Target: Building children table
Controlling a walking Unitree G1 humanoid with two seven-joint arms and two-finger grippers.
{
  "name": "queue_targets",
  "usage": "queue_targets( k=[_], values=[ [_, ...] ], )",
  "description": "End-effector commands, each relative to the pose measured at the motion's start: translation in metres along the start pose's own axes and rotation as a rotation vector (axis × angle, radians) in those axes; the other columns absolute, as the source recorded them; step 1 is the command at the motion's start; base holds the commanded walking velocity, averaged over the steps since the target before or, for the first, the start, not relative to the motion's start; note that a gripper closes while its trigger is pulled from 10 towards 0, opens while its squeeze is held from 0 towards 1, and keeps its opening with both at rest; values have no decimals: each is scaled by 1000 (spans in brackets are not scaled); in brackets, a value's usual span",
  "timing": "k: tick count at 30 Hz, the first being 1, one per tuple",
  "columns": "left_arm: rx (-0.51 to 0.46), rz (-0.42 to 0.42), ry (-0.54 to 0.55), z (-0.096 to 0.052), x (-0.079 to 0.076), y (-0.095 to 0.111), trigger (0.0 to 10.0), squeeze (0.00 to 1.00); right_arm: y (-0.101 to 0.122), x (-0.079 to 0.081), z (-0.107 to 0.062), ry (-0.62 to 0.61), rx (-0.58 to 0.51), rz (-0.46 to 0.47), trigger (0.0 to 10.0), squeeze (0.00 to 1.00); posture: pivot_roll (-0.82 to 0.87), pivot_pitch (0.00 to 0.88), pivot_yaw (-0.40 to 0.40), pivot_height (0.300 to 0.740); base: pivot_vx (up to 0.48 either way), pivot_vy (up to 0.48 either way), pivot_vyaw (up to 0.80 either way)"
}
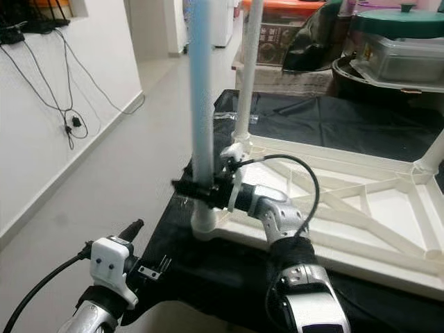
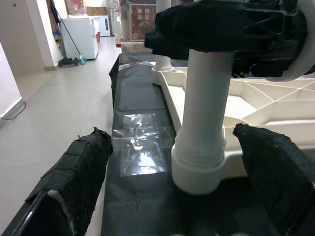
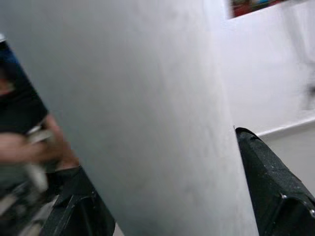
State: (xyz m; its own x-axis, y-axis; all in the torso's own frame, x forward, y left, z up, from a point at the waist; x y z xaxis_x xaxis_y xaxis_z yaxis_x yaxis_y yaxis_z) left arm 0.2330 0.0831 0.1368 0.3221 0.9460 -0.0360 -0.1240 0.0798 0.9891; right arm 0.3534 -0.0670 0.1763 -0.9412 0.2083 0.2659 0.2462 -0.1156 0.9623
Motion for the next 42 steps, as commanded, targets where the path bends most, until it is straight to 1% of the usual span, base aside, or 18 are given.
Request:
queue_targets(
  k=[1,2,3,4,14,16,17,18,20,21,22,24,32,33,34,36,37,42],
  values=[
    [25,7,7,-1,3,-6,10000,0,-4,7,9,74,36,4,10000,0,106,0,4,740,0,0,0],
    [26,7,7,-1,2,-6,10000,0,-5,10,11,113,51,6,1569,0,106,0,4,740,0,0,0],
    [26,7,6,-1,2,-7,10000,0,-6,12,11,140,59,9,1569,0,106,0,4,740,0,0,0],
    [27,7,6,-2,2,-7,10000,0,-6,11,12,131,58,-13,0,0,105,0,2,740,0,0,0],
    [29,4,6,-3,2,-8,10000,0,0,-22,15,-186,-16,-94,0,0,100,0,-1,740,0,0,0],
    [30,5,4,-4,2,-8,10000,0,9,-64,-10,-698,-107,-117,0,0,94,0,6,740,0,0,0],
    [30,5,4,-4,2,-8,10000,0,9,-64,-10,-698,-107,-117,0,0,94,0,6,740,0,0,0],
    [32,6,2,-4,2,-8,10000,0,9,-84,-45,-1049,-164,-92,0,0,91,0,8,740,0,0,0],
    [32,6,2,-4,2,-8,10000,0,9,-84,-45,-1049,-164,-92,0,0,91,0,8,740,0,0,0],
    [33,7,1,-4,2,-9,10000,0,6,-87,-81,-1349,-213,-73,0,0,89,0,13,740,0,0,0],
    [33,7,1,-4,2,-9,10000,0,6,-87,-81,-1349,-213,-73,0,0,89,0,13,740,0,0,0],
    [34,8,-1,-4,2,-9,10000,0,-5,-73,-118,-1654,-253,-47,0,0,89,0,9,740,0,0,0],
    [35,7,-2,-3,1,-9,10000,0,-12,-61,-109,-1673,-256,-45,392,0,85,0,12,740,0,0,0],
    [35,7,-2,-3,1,-9,10000,0,-12,-62,-99,-1624,-252,-44,7647,0,85,0,13,740,0,0,0],
    [34,7,-1,-2,1,-9,10000,0,-11,-64,-89,-1572,-264,-50,10000,0,83,0,3,740,0,0,0],
    [34,7,-1,-2,1,-9,10000,0,-11,-64,-89,-1572,-264,-50,10000,0,83,0,3,740,0,0,0],
    [33,5,0,-2,0,-8,10000,0,-6,-65,-79,-1507,-288,-74,10000,976,75,0,2,740,0,0,0],
    [31,2,3,-1,0,-8,10000,0,3,-65,-64,-1442,-326,-97,10000,1000,52,0,1,740,0,0,0]
  ],
)
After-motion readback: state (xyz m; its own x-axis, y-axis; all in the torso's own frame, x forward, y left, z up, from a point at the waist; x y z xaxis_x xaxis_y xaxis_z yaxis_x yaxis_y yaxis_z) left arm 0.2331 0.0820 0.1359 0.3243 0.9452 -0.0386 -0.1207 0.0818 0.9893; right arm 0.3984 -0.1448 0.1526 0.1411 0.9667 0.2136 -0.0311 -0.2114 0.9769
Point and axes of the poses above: a point about 5 cm out from each wrist's last joint towards the gripper, its own z axis pointing out of the wrist towards the gripper, its own y axis along the axis of the wrist's last joint, x = y × z, the point moved 4 cm from there along z, pointing out of the wrist towards the gripper, and after that the axes turned 1 degree about z, right-handed, at the moved point
